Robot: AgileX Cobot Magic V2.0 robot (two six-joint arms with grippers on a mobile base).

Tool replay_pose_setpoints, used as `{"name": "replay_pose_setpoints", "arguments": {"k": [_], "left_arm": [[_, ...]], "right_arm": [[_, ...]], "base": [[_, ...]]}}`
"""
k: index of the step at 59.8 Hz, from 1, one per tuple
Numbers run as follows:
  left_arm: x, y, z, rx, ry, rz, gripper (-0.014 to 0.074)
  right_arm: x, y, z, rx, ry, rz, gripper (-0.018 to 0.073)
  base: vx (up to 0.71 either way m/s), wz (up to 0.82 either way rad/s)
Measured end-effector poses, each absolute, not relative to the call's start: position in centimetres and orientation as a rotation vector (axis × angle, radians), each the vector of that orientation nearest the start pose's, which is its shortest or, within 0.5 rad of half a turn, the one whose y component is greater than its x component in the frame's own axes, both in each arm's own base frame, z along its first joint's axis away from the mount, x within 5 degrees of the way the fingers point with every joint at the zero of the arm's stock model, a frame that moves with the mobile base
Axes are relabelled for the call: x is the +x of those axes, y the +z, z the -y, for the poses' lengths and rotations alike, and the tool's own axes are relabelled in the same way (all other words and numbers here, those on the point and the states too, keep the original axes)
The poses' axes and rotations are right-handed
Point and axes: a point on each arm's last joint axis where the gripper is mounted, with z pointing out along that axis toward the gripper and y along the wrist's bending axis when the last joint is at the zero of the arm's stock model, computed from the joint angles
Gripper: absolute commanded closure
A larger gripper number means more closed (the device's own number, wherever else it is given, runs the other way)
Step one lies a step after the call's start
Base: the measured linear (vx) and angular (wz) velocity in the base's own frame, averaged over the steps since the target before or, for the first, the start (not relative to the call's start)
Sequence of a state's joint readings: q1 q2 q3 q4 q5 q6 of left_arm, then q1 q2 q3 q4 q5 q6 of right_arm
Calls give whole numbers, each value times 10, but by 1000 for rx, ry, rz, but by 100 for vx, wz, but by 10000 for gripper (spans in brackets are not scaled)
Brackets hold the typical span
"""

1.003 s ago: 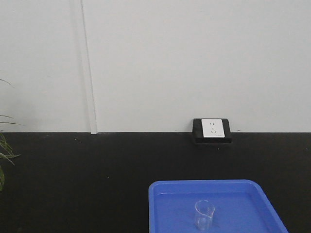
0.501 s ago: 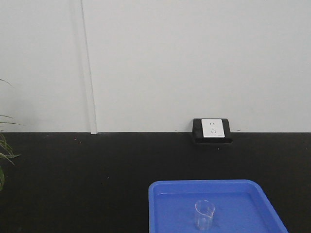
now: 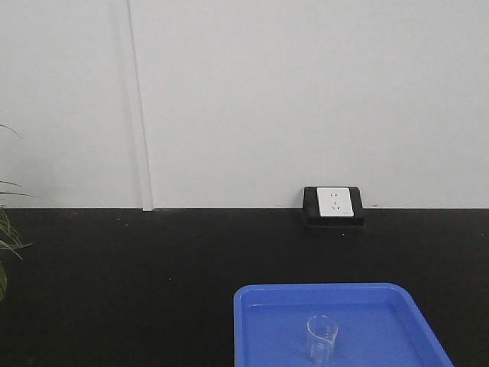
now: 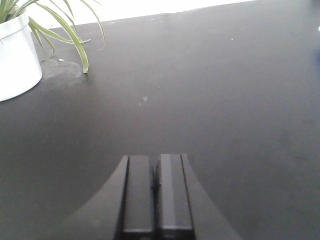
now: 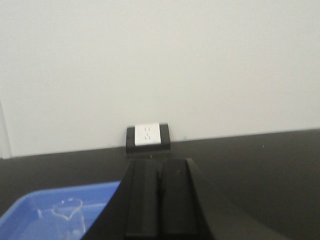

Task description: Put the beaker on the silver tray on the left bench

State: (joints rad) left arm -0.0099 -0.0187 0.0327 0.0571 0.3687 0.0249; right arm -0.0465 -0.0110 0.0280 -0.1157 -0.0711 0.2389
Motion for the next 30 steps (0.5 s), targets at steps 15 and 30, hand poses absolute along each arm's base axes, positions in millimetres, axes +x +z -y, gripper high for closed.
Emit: {"name": "replay_pose_setpoints", "arguments": {"k": [15,30], "left_arm": [[52,170,-1,68,66,-1865,595],[52,170,-1,68,66,-1865,595]], "right_arm": [[64,271,4,82,-3,-1488,568],[98,283,7,88,-39,-1707,545]], "base": [[0,0],[0,0]]}}
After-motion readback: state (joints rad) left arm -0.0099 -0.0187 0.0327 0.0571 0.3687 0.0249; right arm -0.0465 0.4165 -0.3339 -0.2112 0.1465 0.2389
